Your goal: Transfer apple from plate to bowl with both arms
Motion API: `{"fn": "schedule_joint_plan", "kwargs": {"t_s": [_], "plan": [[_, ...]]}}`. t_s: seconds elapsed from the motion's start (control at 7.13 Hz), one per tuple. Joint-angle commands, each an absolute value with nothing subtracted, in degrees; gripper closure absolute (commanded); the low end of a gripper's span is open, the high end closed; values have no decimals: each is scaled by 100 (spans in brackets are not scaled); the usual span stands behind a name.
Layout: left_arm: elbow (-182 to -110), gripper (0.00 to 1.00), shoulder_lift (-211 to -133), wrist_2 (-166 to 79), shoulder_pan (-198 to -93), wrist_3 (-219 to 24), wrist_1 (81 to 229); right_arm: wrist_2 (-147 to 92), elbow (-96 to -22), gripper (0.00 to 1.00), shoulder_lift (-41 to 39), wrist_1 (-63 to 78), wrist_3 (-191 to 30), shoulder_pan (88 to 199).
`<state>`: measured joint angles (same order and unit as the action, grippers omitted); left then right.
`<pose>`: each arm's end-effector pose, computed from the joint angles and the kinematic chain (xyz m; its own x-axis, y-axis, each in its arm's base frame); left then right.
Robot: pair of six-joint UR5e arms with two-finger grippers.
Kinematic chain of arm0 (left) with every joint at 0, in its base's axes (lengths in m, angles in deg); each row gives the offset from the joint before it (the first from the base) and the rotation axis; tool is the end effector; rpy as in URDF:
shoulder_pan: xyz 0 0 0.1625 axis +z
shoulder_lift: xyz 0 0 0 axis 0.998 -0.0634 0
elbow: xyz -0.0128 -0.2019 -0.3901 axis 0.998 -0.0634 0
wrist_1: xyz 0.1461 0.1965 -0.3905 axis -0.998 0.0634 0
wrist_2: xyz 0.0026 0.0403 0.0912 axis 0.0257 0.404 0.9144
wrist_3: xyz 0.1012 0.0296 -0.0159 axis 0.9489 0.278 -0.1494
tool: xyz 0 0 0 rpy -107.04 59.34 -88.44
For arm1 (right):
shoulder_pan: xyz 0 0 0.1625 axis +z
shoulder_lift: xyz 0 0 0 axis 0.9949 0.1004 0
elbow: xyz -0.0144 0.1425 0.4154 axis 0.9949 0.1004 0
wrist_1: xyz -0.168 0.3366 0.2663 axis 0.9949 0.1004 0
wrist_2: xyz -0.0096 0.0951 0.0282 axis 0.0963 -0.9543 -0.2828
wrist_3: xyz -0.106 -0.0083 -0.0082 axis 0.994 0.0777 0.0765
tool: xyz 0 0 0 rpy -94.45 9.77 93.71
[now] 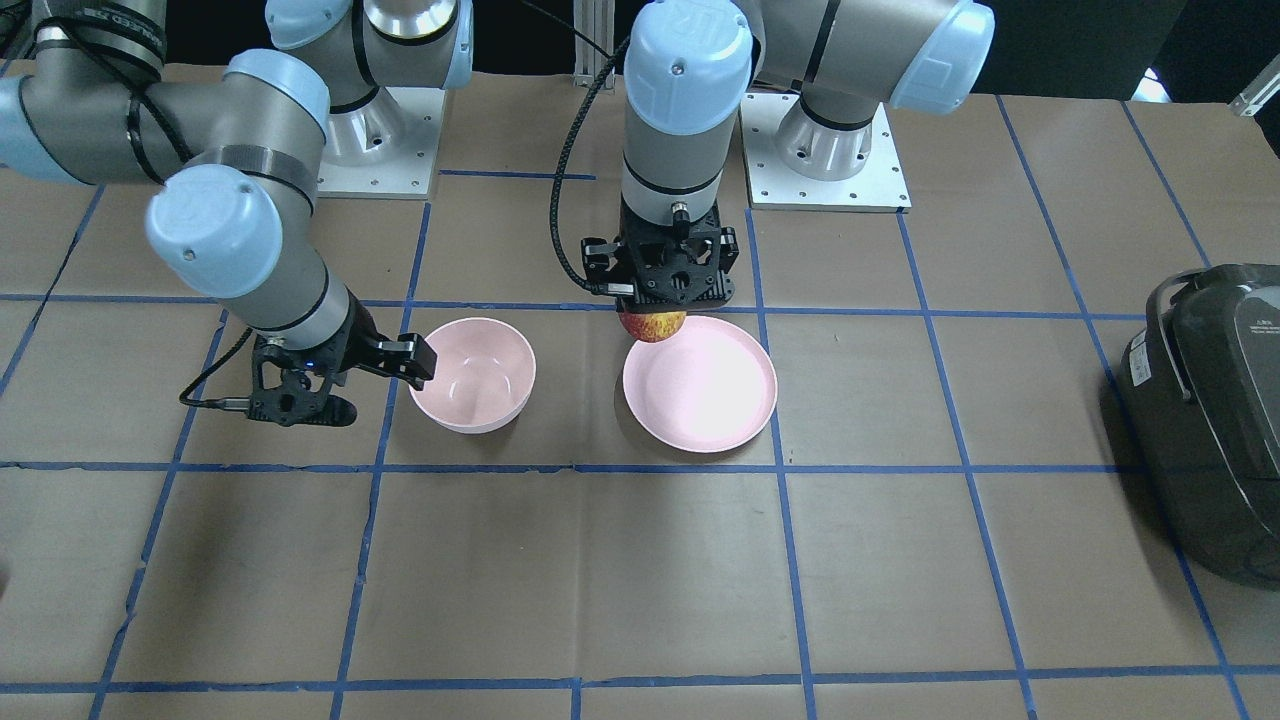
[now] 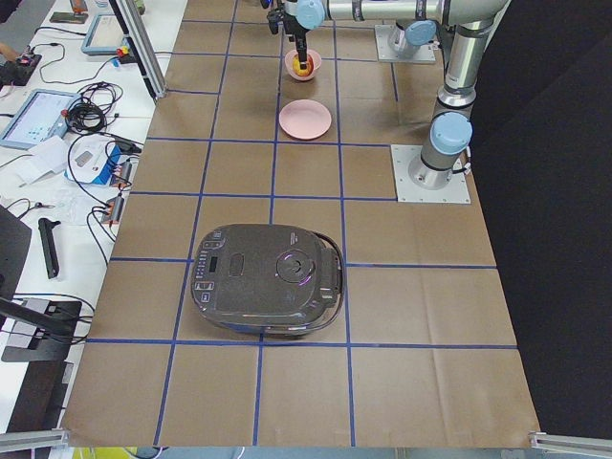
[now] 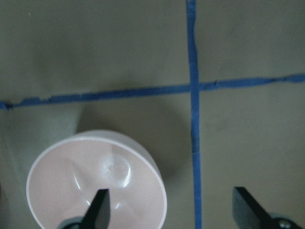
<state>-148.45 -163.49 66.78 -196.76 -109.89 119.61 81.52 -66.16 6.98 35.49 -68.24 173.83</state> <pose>-0.3369 -0.5149 0.3702 -0.9930 -0.1166 -0.0189 -0.1179 0.9883 0.0965 0.1364 -0.5870 0.3085 -0.9939 0.0938 -0.0574 0.0856 0.9876 0.1314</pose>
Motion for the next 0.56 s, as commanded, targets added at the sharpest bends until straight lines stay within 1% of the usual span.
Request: {"fn": "schedule_joint_plan", "kwargs": {"t_s": [0.0, 0.14, 0.28, 0.42], "plan": [[-14823, 82, -16795, 6649, -20209, -12124, 11201, 8419, -6020, 0, 1266, 2611, -6725, 16925], [-14805, 82, -17128, 6631, -20656, -12914, 10516, 8437, -6037, 0, 1618, 2449, -6463, 16618], [-14744, 82, -17488, 6631, -20930, -13357, 10170, 8402, -6046, 0, 1804, 2456, -6252, 16502], [-14439, 82, -17787, 6422, -21028, -13701, 9931, 8384, -6046, 0, 1849, 2456, -6293, 16527]]}}
